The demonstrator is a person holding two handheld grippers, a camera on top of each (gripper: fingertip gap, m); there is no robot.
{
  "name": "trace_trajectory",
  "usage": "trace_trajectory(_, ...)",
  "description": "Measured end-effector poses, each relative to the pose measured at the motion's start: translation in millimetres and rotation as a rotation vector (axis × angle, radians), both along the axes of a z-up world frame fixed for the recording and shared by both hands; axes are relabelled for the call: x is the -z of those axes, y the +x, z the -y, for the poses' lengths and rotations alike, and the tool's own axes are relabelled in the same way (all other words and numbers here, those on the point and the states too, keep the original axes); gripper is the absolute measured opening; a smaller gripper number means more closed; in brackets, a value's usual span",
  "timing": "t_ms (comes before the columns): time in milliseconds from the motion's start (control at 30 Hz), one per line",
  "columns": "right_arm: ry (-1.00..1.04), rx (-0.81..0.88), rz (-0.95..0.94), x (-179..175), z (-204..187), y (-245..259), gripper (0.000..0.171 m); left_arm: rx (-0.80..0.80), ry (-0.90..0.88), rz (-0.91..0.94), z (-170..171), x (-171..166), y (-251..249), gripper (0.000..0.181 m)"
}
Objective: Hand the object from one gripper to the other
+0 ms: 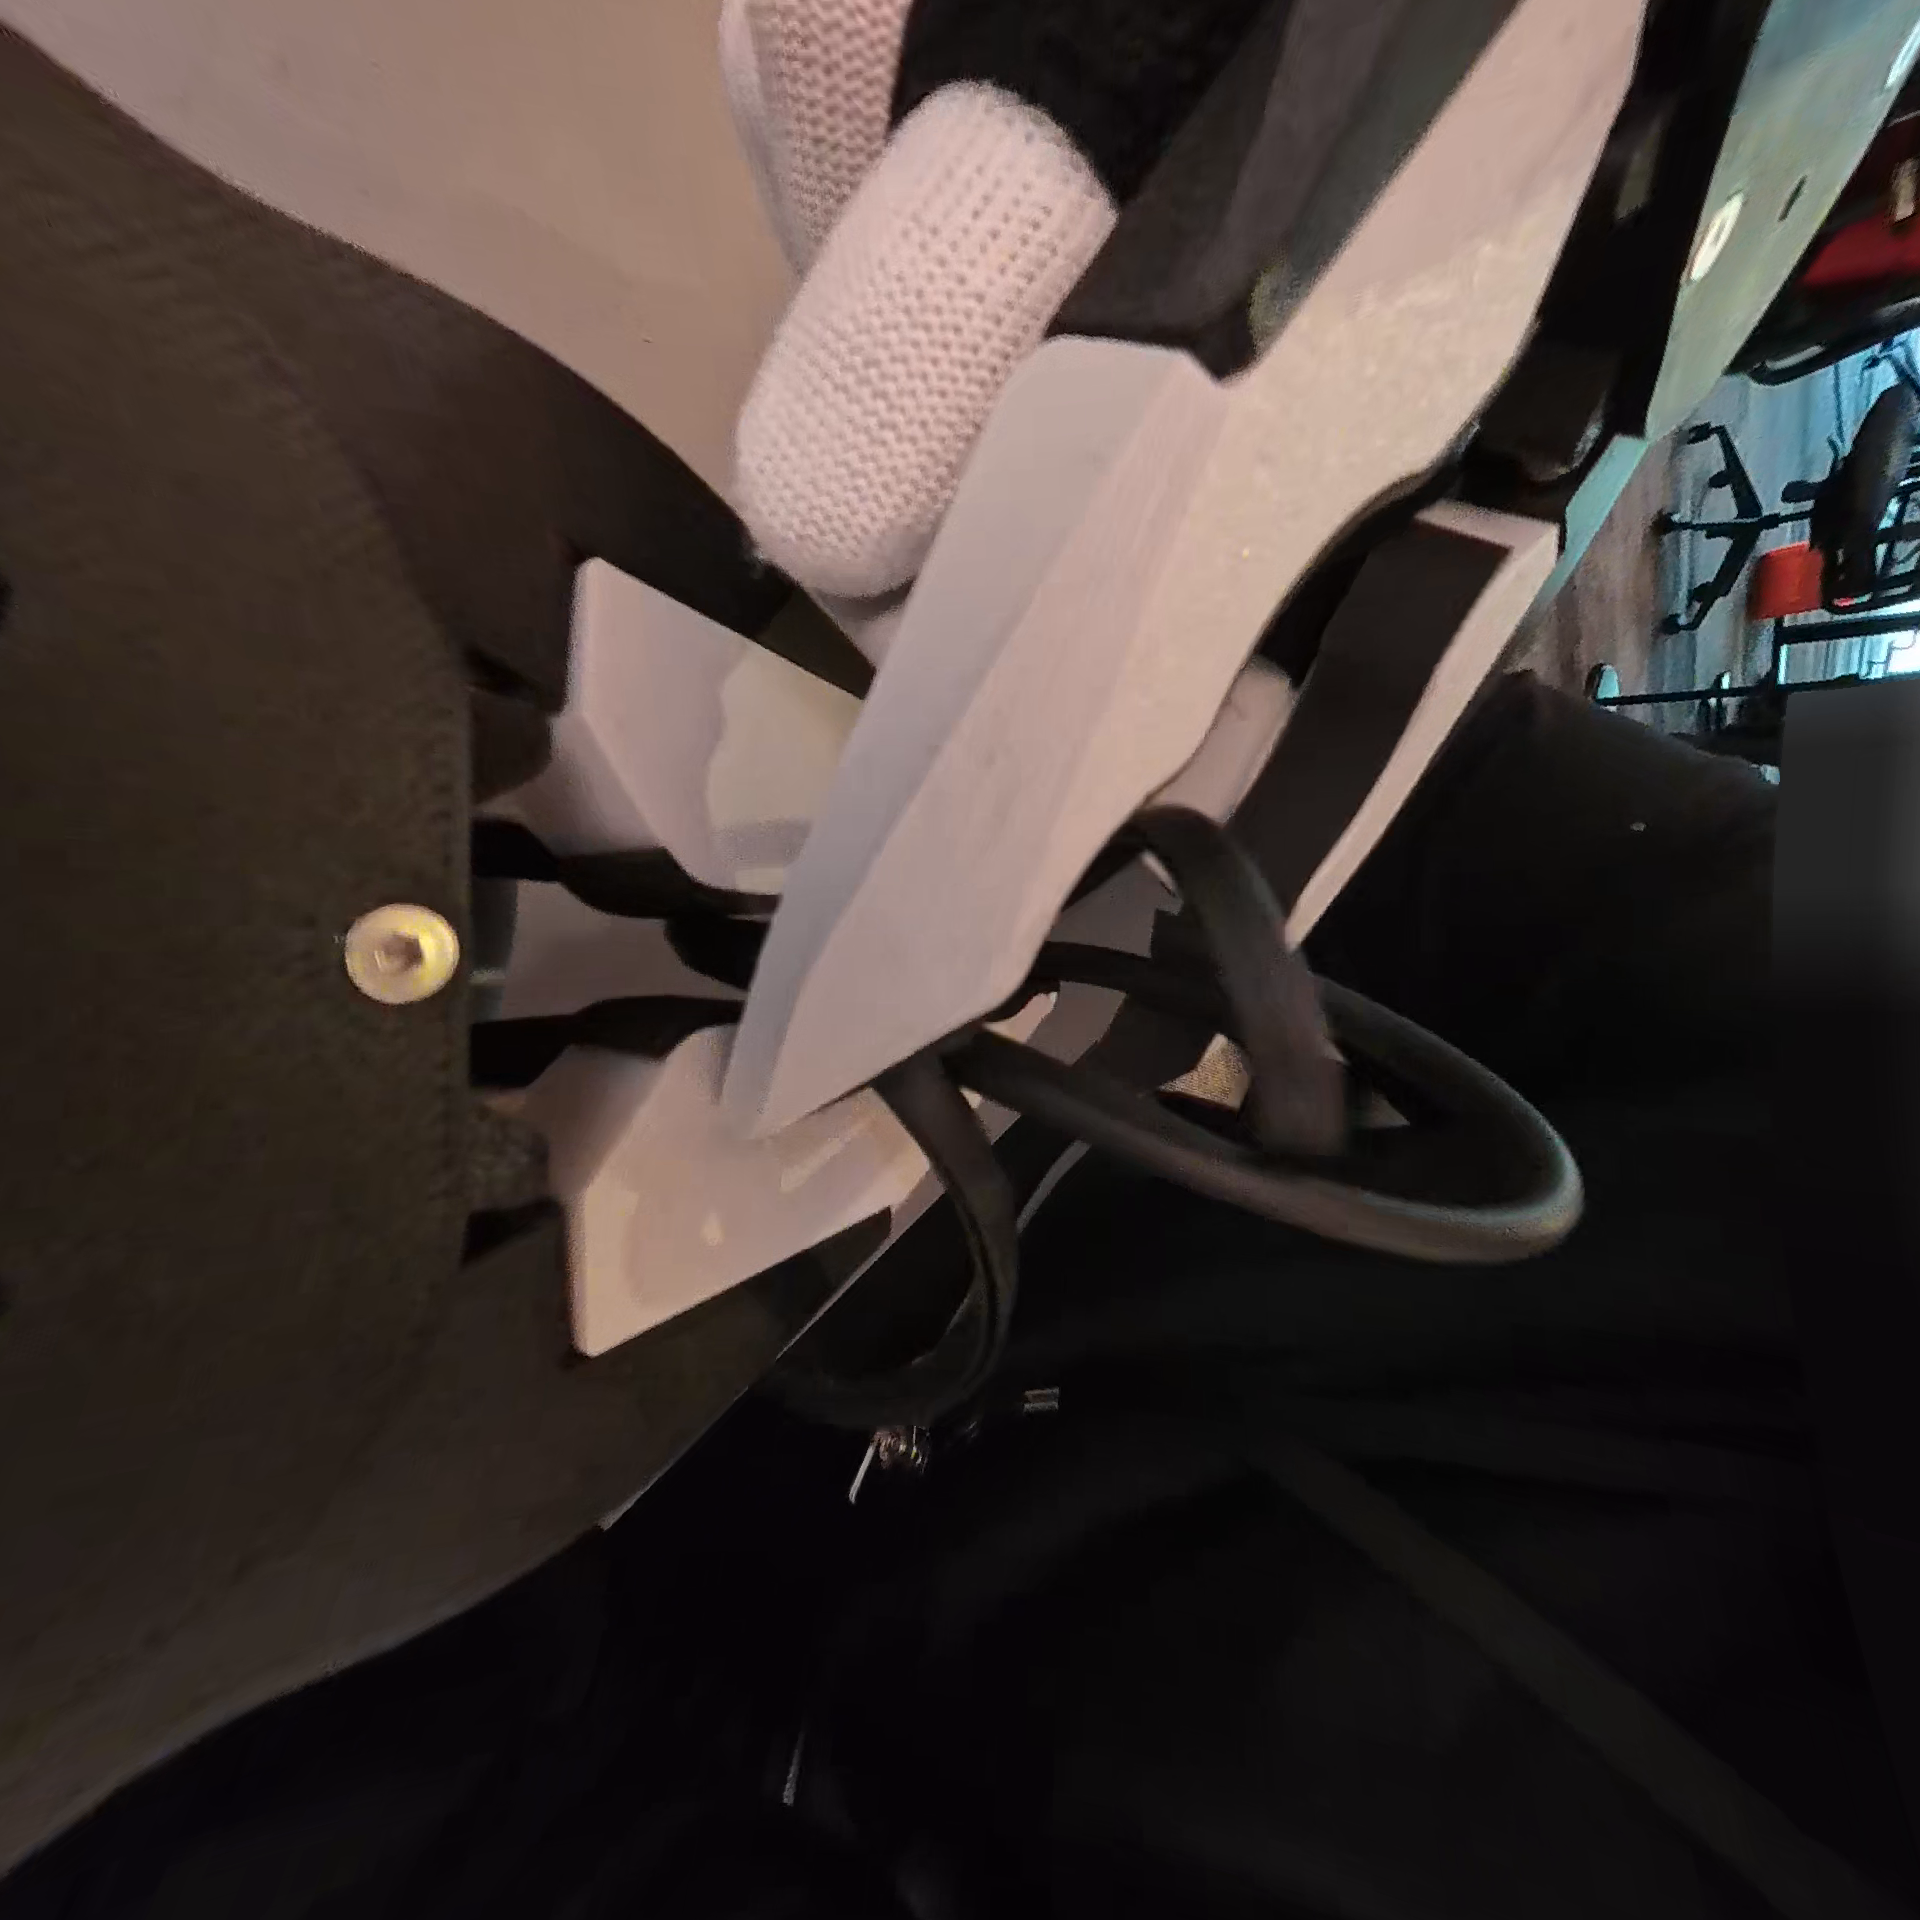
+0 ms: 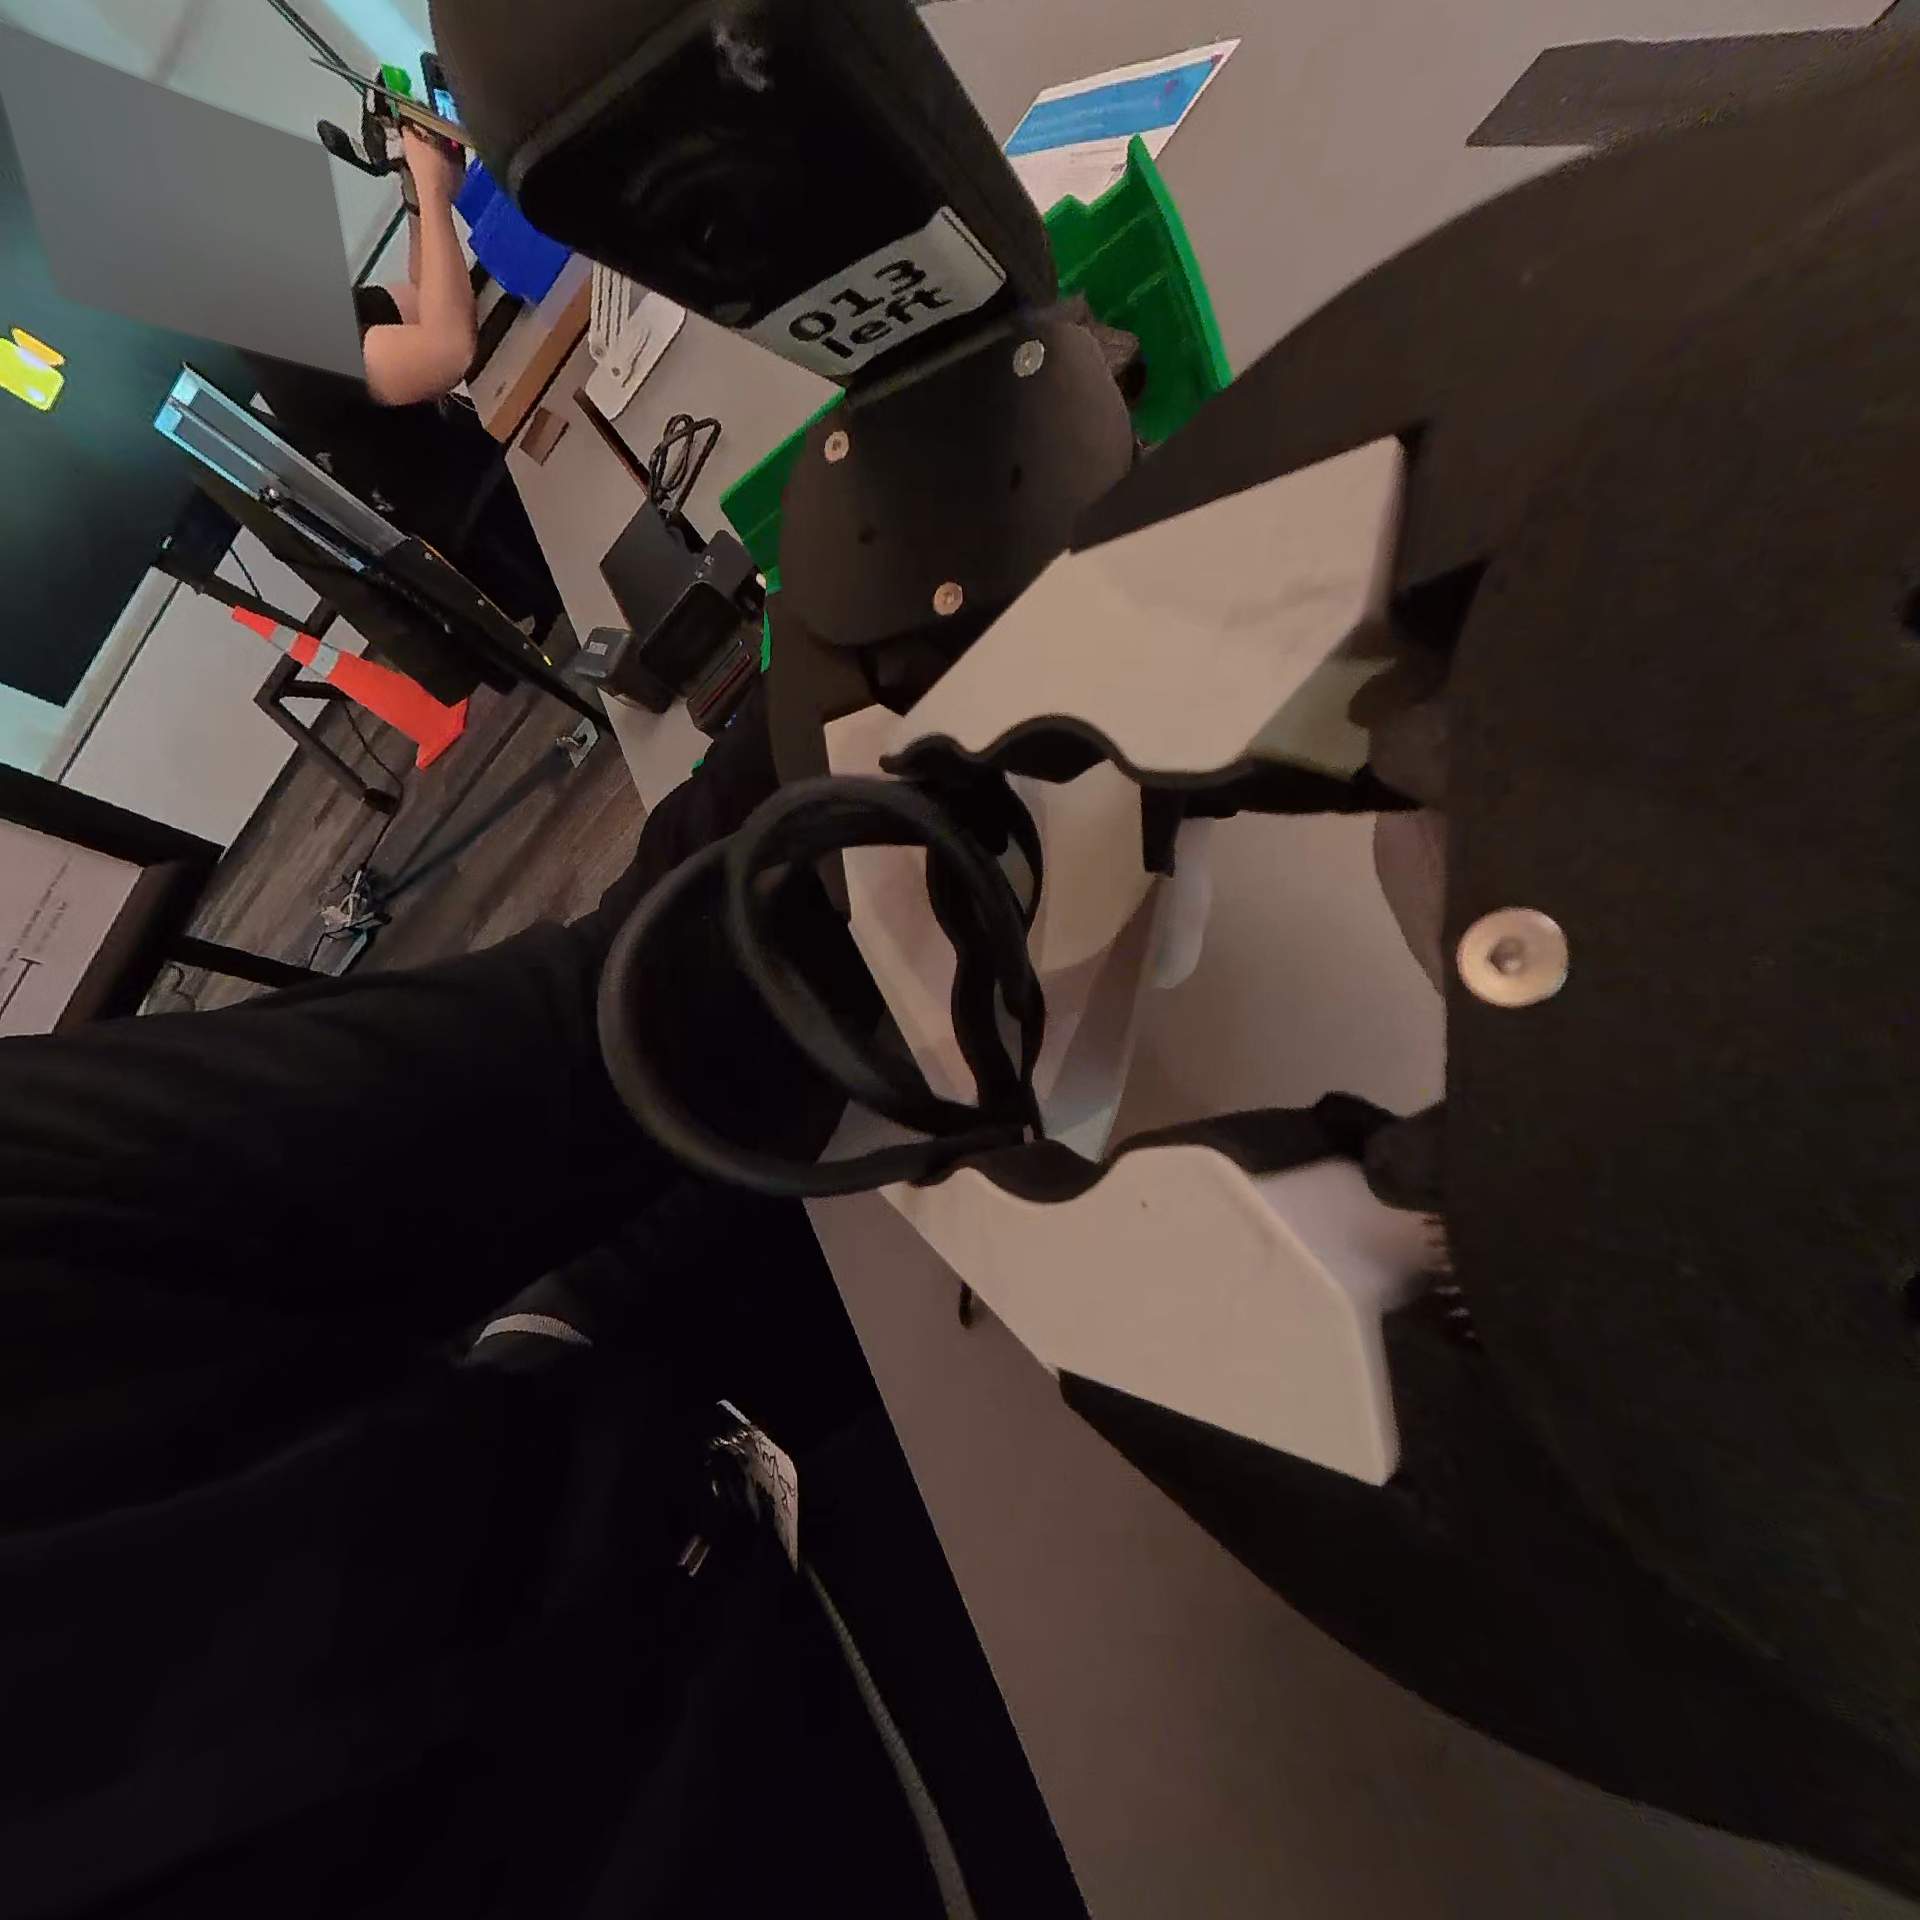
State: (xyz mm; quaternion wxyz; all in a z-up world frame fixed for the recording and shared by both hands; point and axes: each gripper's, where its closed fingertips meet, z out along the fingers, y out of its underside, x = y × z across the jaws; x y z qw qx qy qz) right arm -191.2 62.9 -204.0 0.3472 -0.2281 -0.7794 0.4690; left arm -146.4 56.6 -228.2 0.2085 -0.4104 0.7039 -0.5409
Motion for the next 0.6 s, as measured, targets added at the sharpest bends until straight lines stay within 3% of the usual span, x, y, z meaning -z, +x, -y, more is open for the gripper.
trace_trajectory(167,-0.016,-0.034,0.023,6,1,3,0.050,0.024,0.016,-0.052,5,12,3,0.002)
trace_trajectory(300,-0.031,-0.045,0.031,6,0,3,0.018,0.025,0.020,-0.074,6,17,5,0.002)
trace_trajectory(500,-0.038,-0.025,0.016,3,-8,1,0.011,-0.010,0.008,-0.061,-4,15,9,0.002)
trace_trajectory(600,-0.034,0.027,-0.012,-3,-19,0,0.009,-0.108,0.018,-0.026,-24,12,16,0.008)
